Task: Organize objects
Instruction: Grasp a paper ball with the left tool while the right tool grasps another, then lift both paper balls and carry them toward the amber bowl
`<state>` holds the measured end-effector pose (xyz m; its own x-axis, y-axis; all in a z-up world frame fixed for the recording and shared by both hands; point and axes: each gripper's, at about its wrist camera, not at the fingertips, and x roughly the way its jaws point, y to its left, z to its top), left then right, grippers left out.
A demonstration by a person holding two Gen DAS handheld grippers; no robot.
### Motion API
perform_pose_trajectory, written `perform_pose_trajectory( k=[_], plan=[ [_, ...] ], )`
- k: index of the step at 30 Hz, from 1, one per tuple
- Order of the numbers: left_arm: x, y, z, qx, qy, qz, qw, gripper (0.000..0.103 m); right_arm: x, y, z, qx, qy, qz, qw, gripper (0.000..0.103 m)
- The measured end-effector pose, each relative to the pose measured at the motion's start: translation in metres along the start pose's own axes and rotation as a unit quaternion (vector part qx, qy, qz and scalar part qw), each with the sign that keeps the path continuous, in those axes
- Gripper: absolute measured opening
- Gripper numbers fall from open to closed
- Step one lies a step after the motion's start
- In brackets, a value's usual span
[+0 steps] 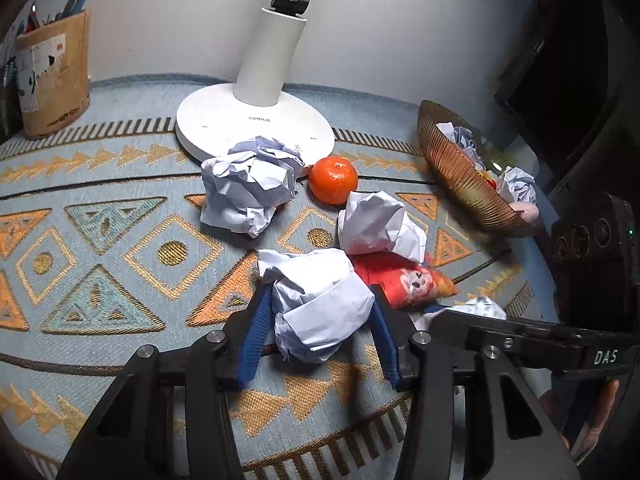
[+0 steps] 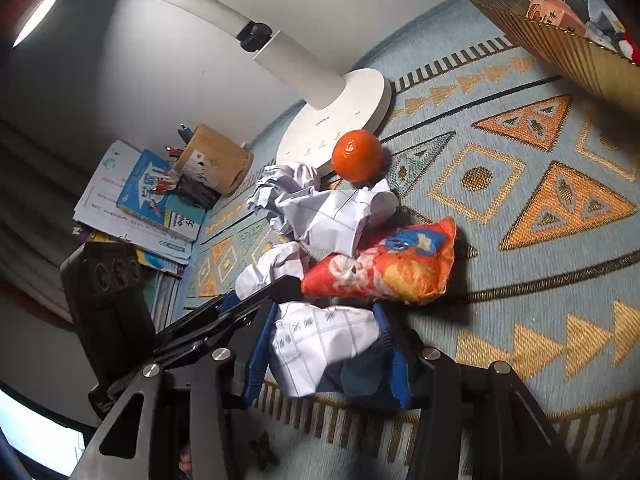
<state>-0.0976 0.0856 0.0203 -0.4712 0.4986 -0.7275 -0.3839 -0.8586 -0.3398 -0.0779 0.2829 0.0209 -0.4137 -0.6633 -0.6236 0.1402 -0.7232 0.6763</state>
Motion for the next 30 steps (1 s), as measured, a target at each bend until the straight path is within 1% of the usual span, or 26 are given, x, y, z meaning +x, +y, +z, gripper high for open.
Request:
perform_pose_trajectory(
  k=[2, 4, 5, 7, 8, 9, 10, 11, 12, 13, 14, 15, 17, 18, 19, 21, 22, 24, 26, 27, 30],
  plan=[
    [-0.014, -0.002, -0.007, -0.002, -0.007, 0.004, 1.0, 0.045, -0.017, 0.002, -0.008, -0.01, -0.006, -0.006, 1.0, 0.048],
    [-0.035, -0.003, -0.021, -0.008, -0.021, 0.01, 0.9997, 0.045, -0.037, 0.005, -0.018, -0.026, -0.011, -0.014, 1.0, 0.048],
    [-0.047, -0.005, -0.03, -0.006, -0.031, 0.017, 0.9993, 0.045, -0.047, 0.006, -0.024, -0.039, -0.012, -0.03, 0.999, 0.048],
    [-0.067, -0.008, -0.047, -0.005, -0.048, 0.044, 0.9979, 0.045, -0.068, 0.009, -0.04, -0.073, -0.017, -0.096, 0.993, 0.048],
    [-0.074, -0.009, -0.055, -0.008, -0.054, 0.053, 0.9971, 0.045, -0.079, 0.01, -0.048, -0.092, -0.03, -0.125, 0.987, 0.049],
    [-0.078, -0.01, -0.061, -0.012, -0.059, 0.061, 0.9963, 0.045, -0.087, 0.012, -0.053, -0.112, -0.045, -0.159, 0.98, 0.049],
    [-0.081, -0.011, -0.066, -0.015, -0.064, 0.073, 0.9952, 0.045, -0.091, 0.014, -0.057, -0.133, -0.059, -0.194, 0.97, 0.049],
    [-0.084, -0.011, -0.07, -0.019, -0.071, 0.087, 0.9935, 0.045, -0.093, 0.016, -0.06, -0.154, -0.068, -0.221, 0.961, 0.049],
    [-0.086, -0.011, -0.073, -0.023, -0.079, 0.096, 0.992, 0.045, -0.091, 0.017, -0.062, -0.176, -0.075, -0.243, 0.951, 0.049],
    [-0.087, -0.01, -0.076, -0.028, -0.084, 0.096, 0.9914, 0.045, -0.087, 0.018, -0.064, -0.195, -0.08, -0.263, 0.941, 0.049],
    [-0.087, -0.009, -0.079, -0.032, -0.084, 0.097, 0.9912, 0.045, -0.084, 0.015, -0.066, -0.212, -0.081, -0.276, 0.934, 0.049],
    [-0.085, -0.007, -0.081, -0.034, -0.081, 0.104, 0.9907, 0.045, -0.082, 0.012, -0.069, -0.228, -0.08, -0.278, 0.93, 0.049],
    [-0.078, -0.003, -0.085, -0.037, -0.073, 0.115, 0.99, 0.045, -0.076, 0.009, -0.072, -0.236, -0.078, -0.265, 0.932, 0.049],
    [-0.076, -0.002, -0.086, -0.041, -0.067, 0.119, 0.9898, 0.045, -0.075, 0.006, -0.074, -0.231, -0.074, -0.26, 0.935, 0.052],
    [-0.077, -0.002, -0.086, -0.041, -0.071, 0.118, 0.9897, 0.045, -0.073, 0.003, -0.074, -0.224, -0.066, -0.264, 0.936, 0.053],
    [-0.08, -0.005, -0.087, -0.034, -0.087, 0.121, 0.9883, 0.045, -0.075, -0.001, -0.074, -0.204, -0.056, -0.279, 0.937, 0.069],
    [-0.079, -0.006, -0.089, -0.03, -0.085, 0.127, 0.9877, 0.045, -0.08, -0.003, -0.076, -0.195, -0.06, -0.274, 0.94, 0.071],
    [-0.074, -0.01, -0.088, -0.021, -0.075, 0.134, 0.9878, 0.045, -0.09, -0.009, -0.079, -0.177, -0.063, -0.248, 0.95, 0.077],
    [-0.073, -0.015, -0.089, -0.005, -0.073, 0.14, 0.9875, 0.045, -0.096, -0.013, -0.081, -0.16, -0.058, -0.227, 0.959, 0.078],
    [-0.072, -0.017, -0.09, 0.003, -0.073, 0.141, 0.9874, 0.046, -0.096, -0.014, -0.082, -0.157, -0.053, -0.224, 0.96, 0.078],
    [-0.071, -0.023, -0.092, 0.02, -0.07, 0.148, 0.9863, 0.046, -0.098, -0.013, -0.088, -0.161, -0.051, -0.225, 0.96, 0.078]
  ],
)
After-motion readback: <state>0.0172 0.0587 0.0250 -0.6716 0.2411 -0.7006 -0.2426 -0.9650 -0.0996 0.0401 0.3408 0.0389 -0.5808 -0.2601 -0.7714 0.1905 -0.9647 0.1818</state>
